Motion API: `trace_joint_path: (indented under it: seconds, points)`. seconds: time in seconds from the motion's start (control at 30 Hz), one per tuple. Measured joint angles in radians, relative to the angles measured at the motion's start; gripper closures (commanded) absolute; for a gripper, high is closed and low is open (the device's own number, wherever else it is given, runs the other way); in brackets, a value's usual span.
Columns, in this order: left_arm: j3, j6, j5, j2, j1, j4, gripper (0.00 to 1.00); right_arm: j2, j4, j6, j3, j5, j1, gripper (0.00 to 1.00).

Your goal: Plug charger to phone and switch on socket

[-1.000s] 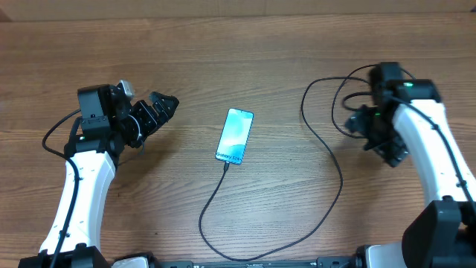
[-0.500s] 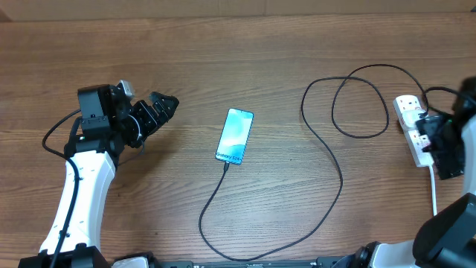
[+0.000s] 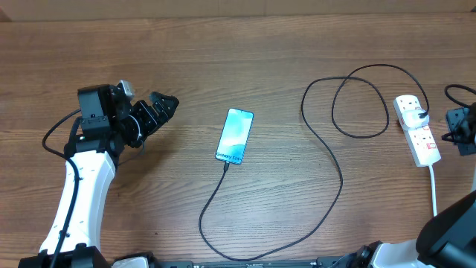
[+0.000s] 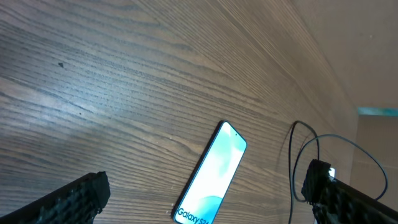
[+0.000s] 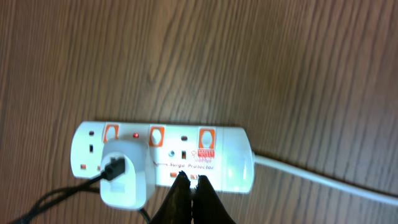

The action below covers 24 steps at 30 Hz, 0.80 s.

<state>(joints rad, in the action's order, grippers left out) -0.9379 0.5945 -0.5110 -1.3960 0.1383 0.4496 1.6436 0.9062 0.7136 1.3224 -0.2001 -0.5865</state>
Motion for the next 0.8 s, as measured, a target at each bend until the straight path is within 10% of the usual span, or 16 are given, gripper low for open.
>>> trace_joint_path:
  seconds: [0.8]
  points:
    - [0.000,0.000,0.000,0.000,0.000,0.000,0.00,0.298,-0.219,-0.245,0.000,0.113,0.005,0.89]
